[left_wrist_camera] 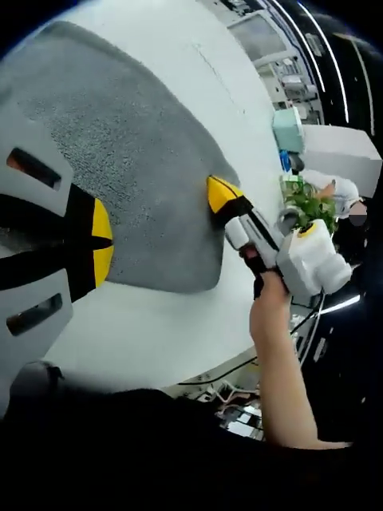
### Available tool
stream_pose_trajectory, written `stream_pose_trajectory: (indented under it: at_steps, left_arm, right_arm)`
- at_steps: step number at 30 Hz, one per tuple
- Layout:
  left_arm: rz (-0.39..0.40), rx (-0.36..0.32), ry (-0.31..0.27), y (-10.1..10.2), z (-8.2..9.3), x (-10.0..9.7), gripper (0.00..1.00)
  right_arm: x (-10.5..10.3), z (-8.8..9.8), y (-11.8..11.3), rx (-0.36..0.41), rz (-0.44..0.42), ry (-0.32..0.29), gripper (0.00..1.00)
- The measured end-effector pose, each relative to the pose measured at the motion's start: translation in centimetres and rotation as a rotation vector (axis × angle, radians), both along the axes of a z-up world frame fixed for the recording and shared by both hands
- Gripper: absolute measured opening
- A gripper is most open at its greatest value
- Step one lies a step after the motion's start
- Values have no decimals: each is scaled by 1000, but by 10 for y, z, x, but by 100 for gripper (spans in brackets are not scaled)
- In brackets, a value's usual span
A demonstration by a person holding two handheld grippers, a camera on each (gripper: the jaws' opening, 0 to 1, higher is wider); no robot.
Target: Fold the towel on the table until its edges align and the towel forms a compact rectangular stack.
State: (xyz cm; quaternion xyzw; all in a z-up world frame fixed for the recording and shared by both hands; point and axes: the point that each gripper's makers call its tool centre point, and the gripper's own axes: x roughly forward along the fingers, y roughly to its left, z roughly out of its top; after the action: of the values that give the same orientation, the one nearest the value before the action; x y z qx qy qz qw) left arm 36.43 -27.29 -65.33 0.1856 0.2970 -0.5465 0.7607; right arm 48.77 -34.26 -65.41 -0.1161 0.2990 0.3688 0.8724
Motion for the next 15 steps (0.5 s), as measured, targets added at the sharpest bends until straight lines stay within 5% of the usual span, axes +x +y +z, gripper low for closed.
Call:
stream_pose_trajectory:
  at_steps: [6,12,15]
  left_arm:
    - [-69,130,-130,-2,-1,-3,1]
    - [-49,165,-178,1,-1,-9,1]
    - [-15,181,-180,6,-1,-12,1]
  right_arm:
    - [-2,-2,3,-230,86,-101,0]
    - [-5,-3,3,-396,149,-173,0]
    - [-9,-3,4,-413,151,-163,0]
